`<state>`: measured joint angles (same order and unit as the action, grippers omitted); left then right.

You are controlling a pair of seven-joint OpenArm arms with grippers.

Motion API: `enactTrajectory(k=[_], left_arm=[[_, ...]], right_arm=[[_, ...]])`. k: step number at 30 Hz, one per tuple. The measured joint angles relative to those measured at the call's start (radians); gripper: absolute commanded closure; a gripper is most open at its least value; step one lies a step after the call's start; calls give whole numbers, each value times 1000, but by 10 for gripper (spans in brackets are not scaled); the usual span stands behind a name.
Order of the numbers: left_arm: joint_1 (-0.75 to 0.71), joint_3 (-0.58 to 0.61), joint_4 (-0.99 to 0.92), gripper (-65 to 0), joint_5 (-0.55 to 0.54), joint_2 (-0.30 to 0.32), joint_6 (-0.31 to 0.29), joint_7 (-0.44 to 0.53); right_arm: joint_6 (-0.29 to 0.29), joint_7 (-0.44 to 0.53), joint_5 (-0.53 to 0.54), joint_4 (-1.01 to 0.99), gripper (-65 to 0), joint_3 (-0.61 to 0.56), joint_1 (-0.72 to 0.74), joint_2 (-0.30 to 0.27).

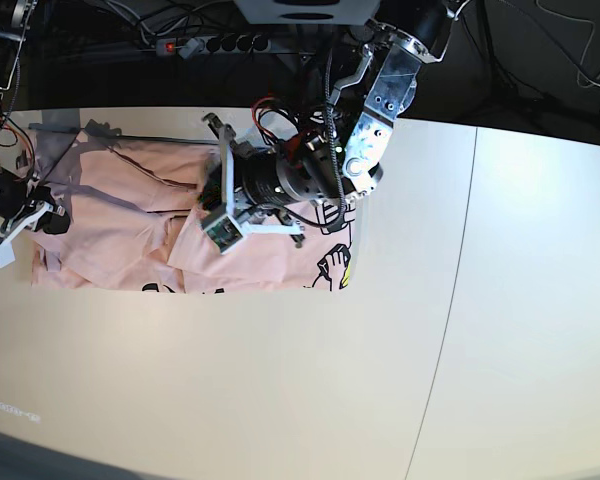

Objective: Fold the T-shirt properly
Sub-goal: 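Lay the folded end down and open the left gripper, withdrawing it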

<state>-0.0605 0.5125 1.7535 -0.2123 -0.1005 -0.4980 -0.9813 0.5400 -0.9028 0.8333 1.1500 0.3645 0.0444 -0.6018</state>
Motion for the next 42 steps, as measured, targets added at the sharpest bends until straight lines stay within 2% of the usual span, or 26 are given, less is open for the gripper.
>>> enactTrajectory(k=[3,5,10,15,16,18,19,20,21,24,26,32,33,37,42], left_arm=[[-3,-60,18,0,-94,9,-16,-13],[-3,-90,21,0,-145,21,-64,-5],[-3,-177,21,0,-139,82,-67,-6],[-4,-246,21,0,-169,174,-68,-6],[-4,-255,21,0,-181,190,-68,-4],[-4,-270,21,0,-206,218,-68,-6],[-6,-276,21,0,-215,229,-68,-6],[-8,-282,21,0,-220,236,-68,-7],[-8,-284,21,-9,-221,241,-68,-11],[-8,-283,21,-131,-227,262,-68,-20],[-8,-283,21,-161,-227,283,-68,-30],[-8,-283,21,-165,-227,334,-68,-37],[-8,-283,21,-165,-226,338,-68,-37],[-8,-283,21,-164,-227,350,-68,-35],[-8,-286,4,-164,-227,350,-68,-29]], right_arm=[[0,0,27,0,0,0,0,0],[0,0,31,0,0,0,1,-2],[0,-13,61,0,0,58,18,-23],[0,-45,28,0,0,185,17,-86],[0,-43,14,0,-60,203,17,-99],[0,-36,14,0,-274,214,16,-130],[0,-37,16,0,-356,214,17,-145],[0,-35,19,0,-397,214,16,-156],[0,-34,21,0,-405,212,16,-167],[0,-32,23,-17,-405,190,14,-194],[0,-28,30,-62,-405,150,14,-206],[-1,-13,28,-257,-405,23,16,-193],[-1,16,47,-277,-405,21,16,-194],[-1,13,45,-306,-405,20,19,-203],[-1,9,64,-303,-405,19,23,-175]])
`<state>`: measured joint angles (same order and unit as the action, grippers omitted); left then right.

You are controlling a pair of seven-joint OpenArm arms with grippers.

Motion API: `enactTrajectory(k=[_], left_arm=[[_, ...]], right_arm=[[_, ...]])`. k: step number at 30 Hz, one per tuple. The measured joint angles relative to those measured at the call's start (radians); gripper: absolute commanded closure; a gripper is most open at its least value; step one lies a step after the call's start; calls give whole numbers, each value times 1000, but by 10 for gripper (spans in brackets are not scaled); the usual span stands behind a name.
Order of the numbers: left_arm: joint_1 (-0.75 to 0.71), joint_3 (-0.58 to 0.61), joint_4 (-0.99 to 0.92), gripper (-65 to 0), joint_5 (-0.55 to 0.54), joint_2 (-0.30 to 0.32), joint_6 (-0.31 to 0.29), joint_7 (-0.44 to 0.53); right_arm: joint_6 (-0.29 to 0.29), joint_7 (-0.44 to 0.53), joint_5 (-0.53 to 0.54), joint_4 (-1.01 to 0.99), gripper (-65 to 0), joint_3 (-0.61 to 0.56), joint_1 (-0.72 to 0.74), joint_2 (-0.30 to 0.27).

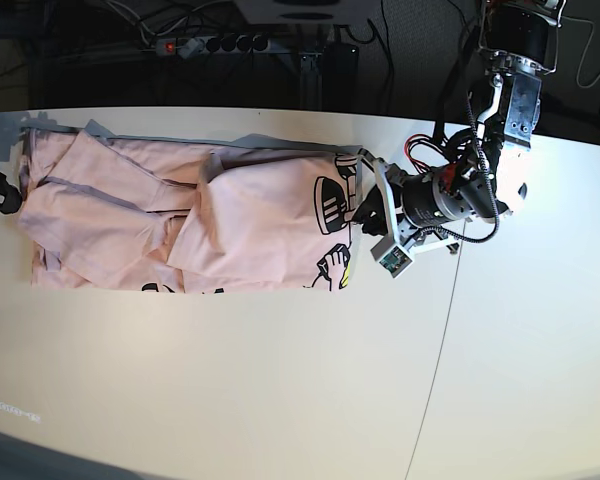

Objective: Fold the T-shirt properly
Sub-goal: 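Lay the folded end down and open the left gripper, withdrawing it, then hold the strip's other end with the right gripper and drag it inward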

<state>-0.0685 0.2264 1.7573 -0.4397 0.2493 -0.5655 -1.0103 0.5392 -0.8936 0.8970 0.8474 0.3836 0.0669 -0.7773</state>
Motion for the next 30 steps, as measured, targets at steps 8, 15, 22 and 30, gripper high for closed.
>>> enactTrajectory(k=[8,15,22,30], left_arm=[[0,-82,-61,-164,0,0,0,25],[0,-98,-80,-164,0,0,0,39],[0,-99,-80,-164,1,0,0,39],[0,-99,-80,-164,1,0,0,39]], right_arm=[[-1,36,27,12,-405,-91,11,61],[-3,64,76,18,-405,-230,23,84],[-4,24,99,25,-403,-235,30,133],[-4,23,99,25,-403,-235,30,132]])
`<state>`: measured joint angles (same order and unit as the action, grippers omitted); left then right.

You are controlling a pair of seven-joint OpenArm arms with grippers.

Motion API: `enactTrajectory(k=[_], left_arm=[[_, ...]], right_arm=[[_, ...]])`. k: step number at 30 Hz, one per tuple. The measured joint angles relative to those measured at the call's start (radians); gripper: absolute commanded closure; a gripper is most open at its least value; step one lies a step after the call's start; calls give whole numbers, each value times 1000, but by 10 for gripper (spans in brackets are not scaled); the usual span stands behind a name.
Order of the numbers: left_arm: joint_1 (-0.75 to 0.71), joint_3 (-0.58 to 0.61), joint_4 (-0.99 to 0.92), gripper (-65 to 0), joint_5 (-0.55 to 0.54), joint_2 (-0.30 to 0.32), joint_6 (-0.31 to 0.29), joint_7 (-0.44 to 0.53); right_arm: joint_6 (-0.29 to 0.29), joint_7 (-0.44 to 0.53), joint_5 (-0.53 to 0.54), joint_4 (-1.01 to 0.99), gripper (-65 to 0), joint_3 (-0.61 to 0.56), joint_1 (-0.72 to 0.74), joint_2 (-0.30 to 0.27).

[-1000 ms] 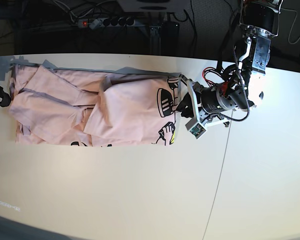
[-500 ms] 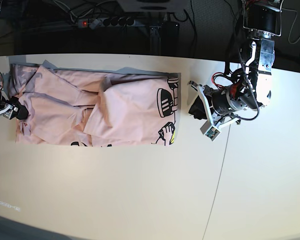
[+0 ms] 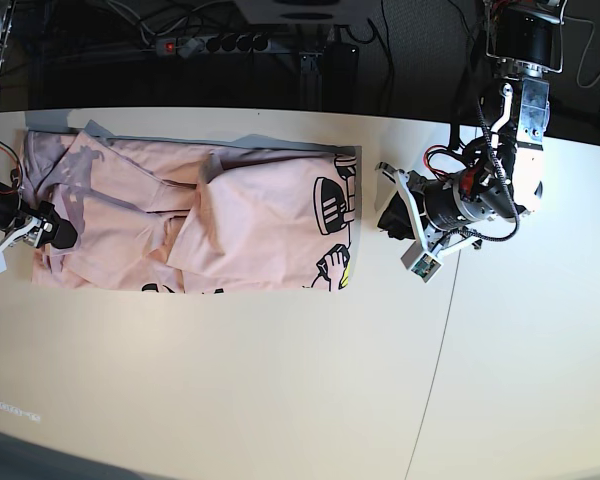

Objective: Fold the T-shirt properly
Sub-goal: 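Hold the strip's other end with the right gripper and drag it inward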

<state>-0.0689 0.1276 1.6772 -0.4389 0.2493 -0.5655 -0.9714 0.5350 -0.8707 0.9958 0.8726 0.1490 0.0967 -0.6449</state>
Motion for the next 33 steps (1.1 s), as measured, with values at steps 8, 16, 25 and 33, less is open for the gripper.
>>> enactTrajectory(k=[8,16,25,33], left_arm=[[0,0,0,-164,0,0,0,0],[0,0,0,-164,-1,0,0,0],[0,0,0,-164,-17,0,0,0],[0,0,0,-164,-20,0,0,0]], right_arm=[[0,-1,1,0,-403,0,0,-3],[0,12,-5,0,-437,-4,-3,-28],[0,18,-32,0,-437,-7,-3,-56],[4,43,-79,-3,-436,-14,-14,-132]])
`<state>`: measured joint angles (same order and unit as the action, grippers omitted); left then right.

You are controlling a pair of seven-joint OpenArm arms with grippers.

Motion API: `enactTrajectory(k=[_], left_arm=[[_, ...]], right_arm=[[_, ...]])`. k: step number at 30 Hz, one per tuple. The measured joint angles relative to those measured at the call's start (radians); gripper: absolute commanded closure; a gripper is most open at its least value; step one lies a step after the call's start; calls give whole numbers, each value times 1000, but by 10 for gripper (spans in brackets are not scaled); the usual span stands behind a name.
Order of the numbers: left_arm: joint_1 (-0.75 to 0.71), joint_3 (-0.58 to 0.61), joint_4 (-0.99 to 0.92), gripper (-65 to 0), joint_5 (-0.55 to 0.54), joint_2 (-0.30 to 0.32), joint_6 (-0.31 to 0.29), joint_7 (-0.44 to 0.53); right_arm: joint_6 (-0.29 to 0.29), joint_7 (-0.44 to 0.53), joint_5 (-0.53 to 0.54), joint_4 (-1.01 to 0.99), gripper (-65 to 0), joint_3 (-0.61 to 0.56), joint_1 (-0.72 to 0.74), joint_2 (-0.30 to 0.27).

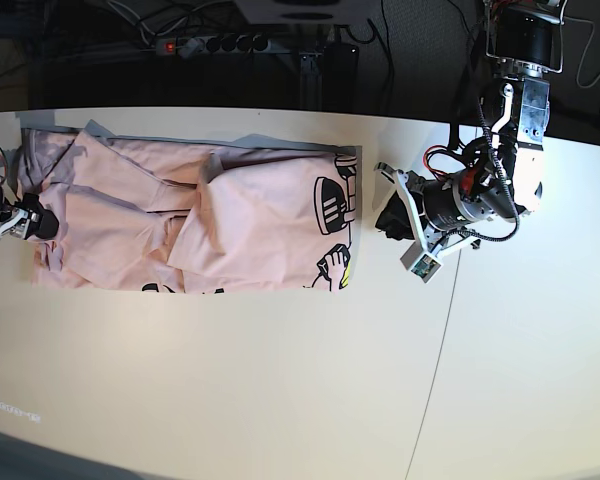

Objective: Fold the T-shirt properly
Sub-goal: 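Hold the strip's other end with the right gripper and drag it inward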

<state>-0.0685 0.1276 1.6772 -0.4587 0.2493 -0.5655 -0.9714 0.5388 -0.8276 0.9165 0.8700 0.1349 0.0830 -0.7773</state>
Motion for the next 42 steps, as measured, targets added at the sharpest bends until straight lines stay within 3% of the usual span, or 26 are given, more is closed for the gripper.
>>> enactTrajectory(k=[10,17,25,27,32,33,42], left_arm=[[0,0,0,-164,-18,0,0,0],[0,0,0,-164,-18,0,0,0],[0,0,0,-164,-18,0,0,0],[0,0,0,-164,-18,0,0,0],[0,0,0,-164,-18,0,0,4],[0,0,0,-164,-18,0,0,6],[2,0,0,-164,-18,0,0,12]], right_arm=[[1,-3,48,-3,-435,0,0,-2],[0,-44,49,-3,-435,3,0,65],[0,-44,49,-3,-429,4,0,71],[0,-43,42,-3,-370,5,0,71],[0,-37,-27,-3,-32,5,0,75],[0,-39,-26,-3,0,5,0,77],[-1,-21,-64,-3,0,5,0,76]])
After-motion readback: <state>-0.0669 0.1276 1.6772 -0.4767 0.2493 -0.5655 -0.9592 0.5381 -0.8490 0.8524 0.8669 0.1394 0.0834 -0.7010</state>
